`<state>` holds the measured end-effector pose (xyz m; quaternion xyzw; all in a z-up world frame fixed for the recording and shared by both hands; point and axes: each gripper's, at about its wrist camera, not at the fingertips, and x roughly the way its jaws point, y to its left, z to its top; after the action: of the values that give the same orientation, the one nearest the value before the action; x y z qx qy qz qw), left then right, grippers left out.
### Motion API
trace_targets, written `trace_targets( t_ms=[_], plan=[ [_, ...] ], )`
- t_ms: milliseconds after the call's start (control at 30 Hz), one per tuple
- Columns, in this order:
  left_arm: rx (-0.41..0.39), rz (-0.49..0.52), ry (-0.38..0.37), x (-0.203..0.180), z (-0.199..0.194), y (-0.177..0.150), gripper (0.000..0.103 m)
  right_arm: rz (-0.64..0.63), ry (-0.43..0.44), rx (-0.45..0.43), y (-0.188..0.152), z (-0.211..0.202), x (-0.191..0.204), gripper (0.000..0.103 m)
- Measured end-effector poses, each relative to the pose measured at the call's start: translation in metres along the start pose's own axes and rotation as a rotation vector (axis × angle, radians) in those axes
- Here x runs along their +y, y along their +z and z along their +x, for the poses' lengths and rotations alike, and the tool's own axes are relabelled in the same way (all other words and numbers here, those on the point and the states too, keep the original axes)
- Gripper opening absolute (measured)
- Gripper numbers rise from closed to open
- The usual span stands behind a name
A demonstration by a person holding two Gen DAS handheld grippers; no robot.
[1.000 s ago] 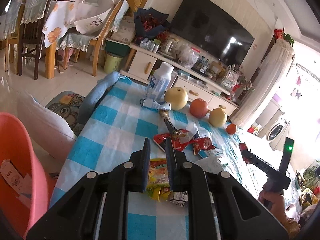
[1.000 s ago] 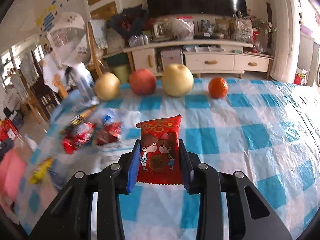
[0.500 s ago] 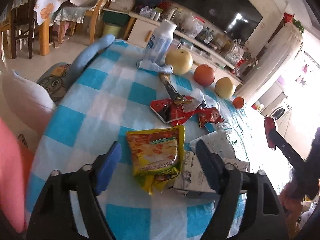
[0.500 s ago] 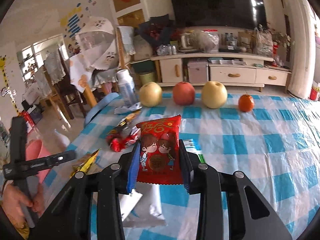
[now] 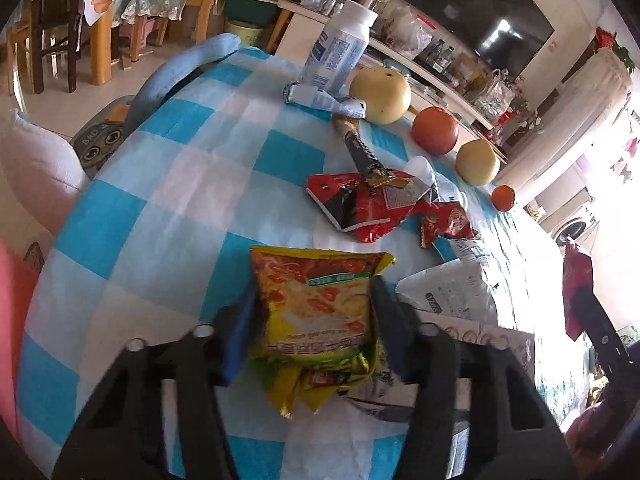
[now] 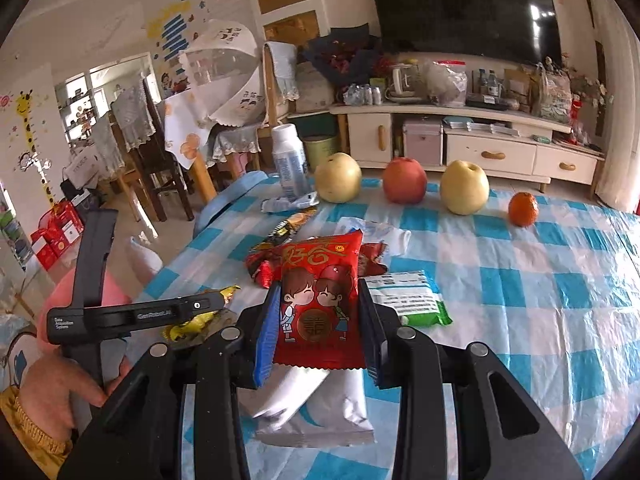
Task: Collect trash
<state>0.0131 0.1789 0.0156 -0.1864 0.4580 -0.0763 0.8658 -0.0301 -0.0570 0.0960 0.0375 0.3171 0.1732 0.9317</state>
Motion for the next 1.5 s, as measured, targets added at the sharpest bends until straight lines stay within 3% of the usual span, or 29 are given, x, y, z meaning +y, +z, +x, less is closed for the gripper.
trace_targets(
  t_ms=[367, 667, 1033, 1300, 1400, 1467, 1500],
  plan=[
    [-0.048, -0.055, -0.019, 0.021, -0.023, 0.004, 0.042, -0.024, 0.042, 0.005, -0.003, -0.006, 0.038, 0.037],
    [-0.210, -0.120, -0.012, 0.059, -0.092, 0.017, 0.042, -0.072, 0.125, 0.013, -0.001, -0.006, 0.099, 0.037],
    [-0.396, -0.251, 0.164, 0.148, -0.179, 0.019, 0.042, -0.189, 0.296, 0.035, 0.012, 0.010, 0.215, 0.037],
    [-0.436, -0.387, 0.258, 0.214, -0.205, 0.013, 0.043, -0.275, 0.430, 0.093, 0.005, 0.046, 0.307, 0.038],
    [-0.421, -0.424, 0.294, 0.230, -0.205, 0.011, 0.048, -0.294, 0.463, 0.133, -0.003, 0.067, 0.331, 0.046],
    [-0.422, -0.445, 0.294, 0.236, -0.205, 0.010, 0.058, -0.294, 0.457, 0.183, -0.010, 0.083, 0.341, 0.074],
    [-0.430, -0.448, 0.297, 0.237, -0.206, 0.010, 0.067, -0.277, 0.436, 0.184, -0.012, 0.086, 0.338, 0.078]
  ],
)
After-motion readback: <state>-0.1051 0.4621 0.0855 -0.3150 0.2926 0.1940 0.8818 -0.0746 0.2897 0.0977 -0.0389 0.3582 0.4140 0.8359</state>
